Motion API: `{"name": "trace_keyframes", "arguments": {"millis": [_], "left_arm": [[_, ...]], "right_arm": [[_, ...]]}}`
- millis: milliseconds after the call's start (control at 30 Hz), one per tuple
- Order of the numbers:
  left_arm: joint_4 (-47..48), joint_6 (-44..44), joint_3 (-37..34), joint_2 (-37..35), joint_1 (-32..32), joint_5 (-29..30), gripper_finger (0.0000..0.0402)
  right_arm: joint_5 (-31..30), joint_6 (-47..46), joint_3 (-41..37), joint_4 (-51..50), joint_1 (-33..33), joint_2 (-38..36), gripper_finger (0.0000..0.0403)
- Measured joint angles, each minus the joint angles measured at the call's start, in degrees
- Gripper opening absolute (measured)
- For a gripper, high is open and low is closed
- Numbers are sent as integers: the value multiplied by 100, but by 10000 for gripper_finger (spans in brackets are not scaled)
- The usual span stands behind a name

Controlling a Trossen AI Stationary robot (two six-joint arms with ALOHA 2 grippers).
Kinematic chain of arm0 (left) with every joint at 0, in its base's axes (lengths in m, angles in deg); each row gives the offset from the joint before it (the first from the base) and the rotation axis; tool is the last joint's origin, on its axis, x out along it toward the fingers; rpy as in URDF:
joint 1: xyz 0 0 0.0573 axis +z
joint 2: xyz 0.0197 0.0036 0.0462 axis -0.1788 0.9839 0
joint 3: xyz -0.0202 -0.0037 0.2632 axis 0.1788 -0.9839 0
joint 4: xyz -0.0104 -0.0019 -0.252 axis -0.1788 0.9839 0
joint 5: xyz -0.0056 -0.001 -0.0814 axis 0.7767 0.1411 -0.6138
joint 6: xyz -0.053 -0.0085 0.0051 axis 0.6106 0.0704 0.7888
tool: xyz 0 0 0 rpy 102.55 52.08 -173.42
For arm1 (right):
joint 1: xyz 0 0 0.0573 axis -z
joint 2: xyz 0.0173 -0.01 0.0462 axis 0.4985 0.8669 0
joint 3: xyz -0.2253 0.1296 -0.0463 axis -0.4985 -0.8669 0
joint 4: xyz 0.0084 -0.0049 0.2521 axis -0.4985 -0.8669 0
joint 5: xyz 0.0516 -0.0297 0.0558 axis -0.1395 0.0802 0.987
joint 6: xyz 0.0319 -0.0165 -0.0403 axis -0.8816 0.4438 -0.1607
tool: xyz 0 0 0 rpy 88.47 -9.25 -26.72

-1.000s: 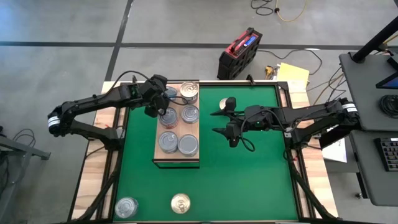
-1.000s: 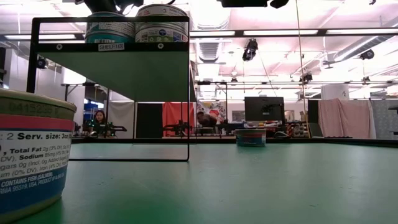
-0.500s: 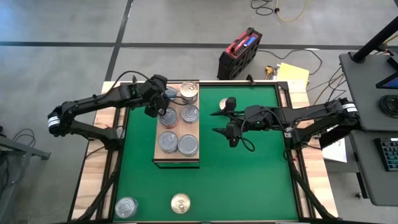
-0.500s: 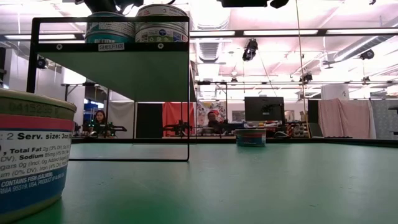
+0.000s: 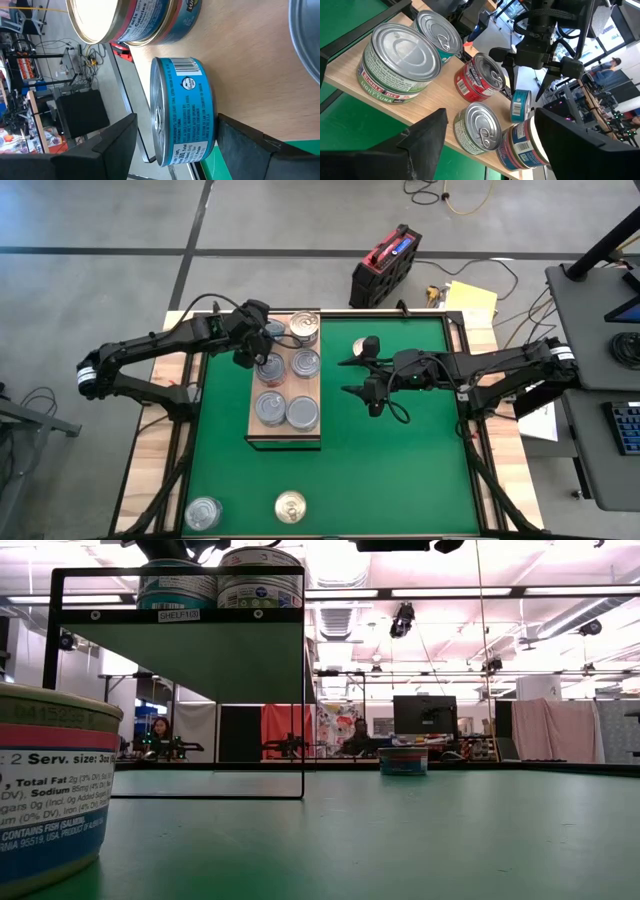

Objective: Stack canned seafood by type on shelf
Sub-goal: Put the yellow and blue tuna can on the shelf

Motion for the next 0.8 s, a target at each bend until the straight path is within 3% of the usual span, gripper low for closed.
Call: {"name": "trace_keyframes", "arguments": {"millis": [800], "left_arm": [[104,-40,0,0,0,46,244]], "right_arm": [[0,0,0,0,1,2,282]]}}
